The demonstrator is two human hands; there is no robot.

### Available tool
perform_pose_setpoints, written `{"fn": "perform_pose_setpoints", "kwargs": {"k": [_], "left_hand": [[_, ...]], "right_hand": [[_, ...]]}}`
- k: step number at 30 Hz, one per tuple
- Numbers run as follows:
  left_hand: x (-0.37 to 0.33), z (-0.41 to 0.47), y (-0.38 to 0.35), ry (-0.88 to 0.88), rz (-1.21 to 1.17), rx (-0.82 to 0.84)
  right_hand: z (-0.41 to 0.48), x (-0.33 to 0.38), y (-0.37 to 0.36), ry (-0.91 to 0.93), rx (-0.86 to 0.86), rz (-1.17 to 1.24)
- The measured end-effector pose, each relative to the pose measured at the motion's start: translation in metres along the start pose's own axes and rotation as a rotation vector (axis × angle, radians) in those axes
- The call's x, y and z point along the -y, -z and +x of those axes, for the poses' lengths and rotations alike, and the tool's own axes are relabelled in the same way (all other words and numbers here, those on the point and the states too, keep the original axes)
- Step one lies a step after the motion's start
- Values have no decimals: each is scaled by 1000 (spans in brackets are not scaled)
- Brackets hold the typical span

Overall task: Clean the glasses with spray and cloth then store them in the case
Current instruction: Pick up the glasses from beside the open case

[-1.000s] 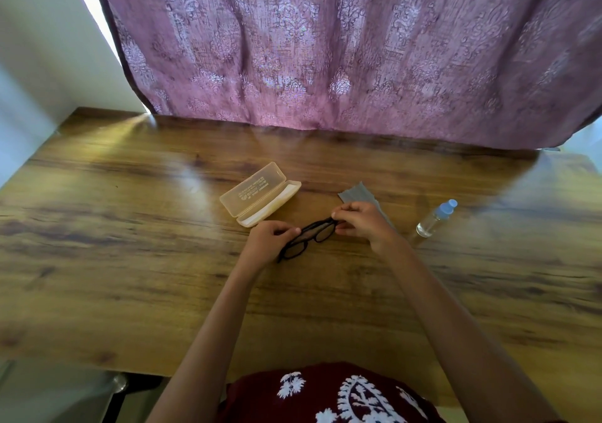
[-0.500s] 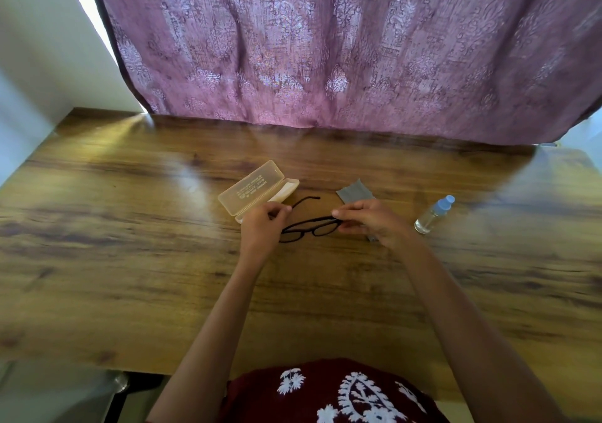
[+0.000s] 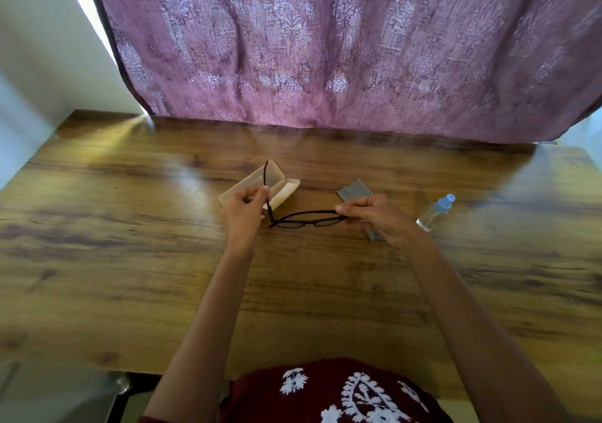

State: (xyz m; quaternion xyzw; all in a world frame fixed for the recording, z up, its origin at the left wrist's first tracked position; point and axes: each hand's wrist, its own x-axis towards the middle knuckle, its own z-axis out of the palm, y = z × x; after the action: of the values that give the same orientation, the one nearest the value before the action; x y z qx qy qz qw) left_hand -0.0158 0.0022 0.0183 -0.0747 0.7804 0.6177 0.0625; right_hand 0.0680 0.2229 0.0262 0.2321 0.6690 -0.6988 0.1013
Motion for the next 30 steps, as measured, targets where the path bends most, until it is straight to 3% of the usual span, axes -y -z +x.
{"fn": "perform_pose_setpoints", "kwargs": {"k": [4,8,16,22,26,30], "left_hand": [[-2,-1,0,1,-12,15],[-2,-2,2,5,-32,39],[-2,-2,1,18,-71,47],[-8,-4,2,51,-130,41],[-12,-6,3,71,-153,62],[-13,-9,2,-103,35,99]], "right_hand": [[0,5,-3,-9,22,-194],[1,6,-5,20,-12,-231],[6,4,-18,122,-202,-27],[11,2,-23,201,-399,48],[9,7,-24,234,-438,41],[6,15,-22,242,-469,55]]}}
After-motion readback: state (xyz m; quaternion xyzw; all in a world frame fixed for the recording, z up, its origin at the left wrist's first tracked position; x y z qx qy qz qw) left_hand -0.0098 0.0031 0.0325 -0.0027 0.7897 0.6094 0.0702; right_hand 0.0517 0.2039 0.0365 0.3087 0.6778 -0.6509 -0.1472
